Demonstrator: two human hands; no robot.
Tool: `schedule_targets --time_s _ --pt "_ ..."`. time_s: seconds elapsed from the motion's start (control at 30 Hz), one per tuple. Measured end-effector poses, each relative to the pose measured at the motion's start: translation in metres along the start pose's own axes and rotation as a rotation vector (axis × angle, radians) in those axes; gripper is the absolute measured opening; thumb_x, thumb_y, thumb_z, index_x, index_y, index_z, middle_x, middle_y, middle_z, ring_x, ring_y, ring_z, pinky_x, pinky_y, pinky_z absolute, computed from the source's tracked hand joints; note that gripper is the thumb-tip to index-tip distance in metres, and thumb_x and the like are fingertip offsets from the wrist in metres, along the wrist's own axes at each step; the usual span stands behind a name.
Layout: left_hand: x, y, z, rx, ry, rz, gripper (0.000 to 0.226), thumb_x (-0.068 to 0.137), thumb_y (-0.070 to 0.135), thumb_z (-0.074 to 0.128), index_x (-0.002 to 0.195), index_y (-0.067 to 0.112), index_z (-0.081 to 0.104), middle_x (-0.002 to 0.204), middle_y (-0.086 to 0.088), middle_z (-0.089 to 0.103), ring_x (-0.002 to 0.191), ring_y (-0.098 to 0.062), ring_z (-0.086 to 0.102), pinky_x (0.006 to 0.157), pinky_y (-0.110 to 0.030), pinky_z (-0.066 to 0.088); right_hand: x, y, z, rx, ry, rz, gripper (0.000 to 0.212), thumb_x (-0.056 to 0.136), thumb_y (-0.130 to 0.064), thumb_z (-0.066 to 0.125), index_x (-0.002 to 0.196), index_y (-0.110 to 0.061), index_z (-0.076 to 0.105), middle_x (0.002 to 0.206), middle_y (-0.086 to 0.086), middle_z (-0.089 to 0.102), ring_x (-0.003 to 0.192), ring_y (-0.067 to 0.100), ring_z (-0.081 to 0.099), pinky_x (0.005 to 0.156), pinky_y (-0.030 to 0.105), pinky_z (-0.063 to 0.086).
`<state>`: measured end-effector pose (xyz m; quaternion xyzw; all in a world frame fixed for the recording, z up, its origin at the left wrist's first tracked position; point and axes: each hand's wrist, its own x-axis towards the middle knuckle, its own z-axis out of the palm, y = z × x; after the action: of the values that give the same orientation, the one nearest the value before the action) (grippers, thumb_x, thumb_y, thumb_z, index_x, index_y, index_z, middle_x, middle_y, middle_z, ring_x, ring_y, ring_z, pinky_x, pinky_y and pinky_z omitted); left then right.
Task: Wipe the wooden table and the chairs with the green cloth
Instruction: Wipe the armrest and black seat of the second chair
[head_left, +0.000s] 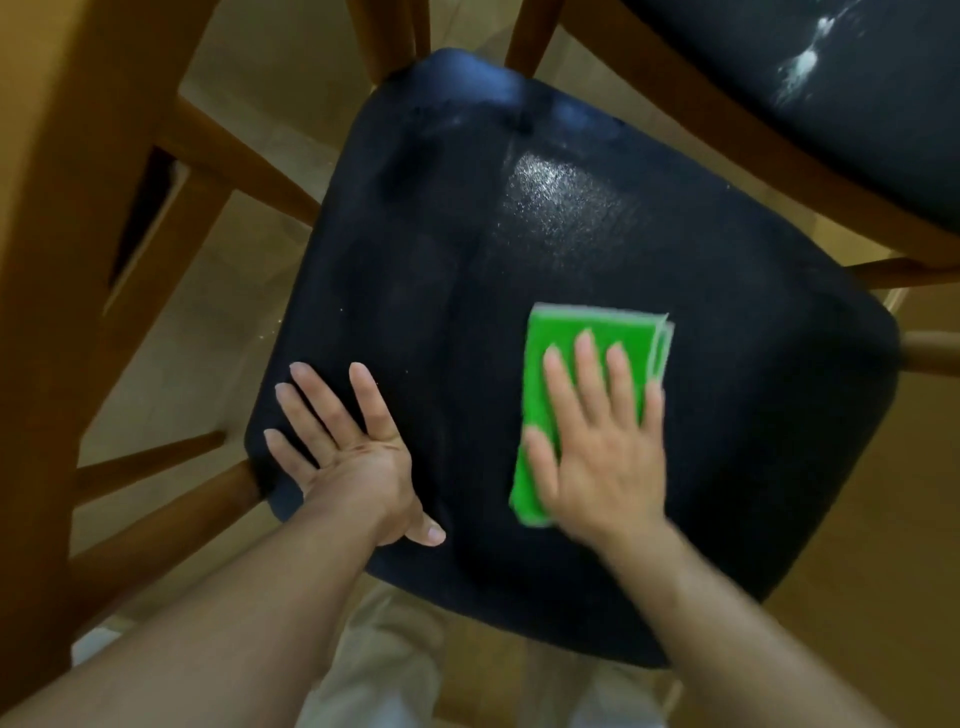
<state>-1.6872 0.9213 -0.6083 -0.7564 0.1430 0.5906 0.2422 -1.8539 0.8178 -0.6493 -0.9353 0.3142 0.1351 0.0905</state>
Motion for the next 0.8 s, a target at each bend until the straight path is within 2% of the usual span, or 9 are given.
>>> schedule_targets --time_s 0.17,0.3,0.43,0.6,0.7,0.8 --pt "-0.003 0.002 0.001 -0.005 0.012 -0.020 0.169 0.051 0.053 0.090 0.094 0.006 -0.067 0.103 -0.033 -0.067 0.107 -0.048 -0.056 0.109 -0.062 -0.016 0.098 0.050 -0.038 0.053 0.043 0.205 0.067 0.097 -0.053 0.025 0.156 -0.026 0.012 0.164 0.005 0.007 0.150 0.030 0.009 0.116 0.057 0.012" --pt "-0.006 0.003 0.003 -0.011 0.040 -0.021 0.170 0.049 0.054 0.090 0.096 0.007 -0.067 0.104 -0.032 -0.067 0.109 -0.047 -0.055 0.110 -0.061 -0.014 0.107 0.057 -0.042 0.073 0.077 0.248 0.064 0.100 -0.051 0.021 0.157 -0.027 0.007 0.165 0.004 0.003 0.150 0.027 0.004 0.118 0.055 0.007" --pt "-0.010 0.006 0.002 -0.016 0.040 -0.034 0.172 0.047 0.052 0.092 0.096 0.007 -0.067 0.102 -0.030 -0.068 0.105 -0.045 -0.056 0.108 -0.060 -0.018 0.044 0.048 -0.022 0.050 0.049 0.238 0.065 0.099 -0.051 0.021 0.156 -0.023 0.007 0.164 0.009 0.004 0.150 0.032 0.005 0.118 0.058 0.010" --pt "-0.013 0.008 0.003 -0.016 0.042 -0.030 0.172 0.047 0.052 0.092 0.093 0.007 -0.068 0.097 -0.029 -0.069 0.106 -0.045 -0.055 0.109 -0.059 -0.017 -0.093 -0.002 0.019 0.034 -0.159 0.209 0.075 0.091 -0.053 0.033 0.152 -0.012 0.016 0.159 0.017 0.014 0.144 0.043 0.016 0.109 0.065 0.016" --pt "-0.012 0.007 0.003 -0.018 0.059 -0.049 0.173 0.045 0.053 0.092 0.093 0.007 -0.068 0.097 -0.029 -0.068 0.116 -0.047 -0.051 0.110 -0.059 -0.016 -0.118 -0.030 0.032 0.021 -0.233 0.203 0.080 0.088 -0.054 0.035 0.153 -0.009 0.020 0.155 0.024 0.020 0.140 0.047 0.020 0.107 0.067 0.014" --pt "-0.010 0.006 0.006 -0.024 0.083 -0.056 0.174 0.043 0.054 0.092 0.096 0.008 -0.067 0.102 -0.030 -0.067 0.122 -0.047 -0.048 0.113 -0.059 -0.012 -0.118 -0.025 0.036 0.022 -0.195 0.179 0.082 0.090 -0.055 0.034 0.155 -0.011 0.008 0.160 0.023 0.008 0.144 0.046 0.009 0.109 0.066 0.009"
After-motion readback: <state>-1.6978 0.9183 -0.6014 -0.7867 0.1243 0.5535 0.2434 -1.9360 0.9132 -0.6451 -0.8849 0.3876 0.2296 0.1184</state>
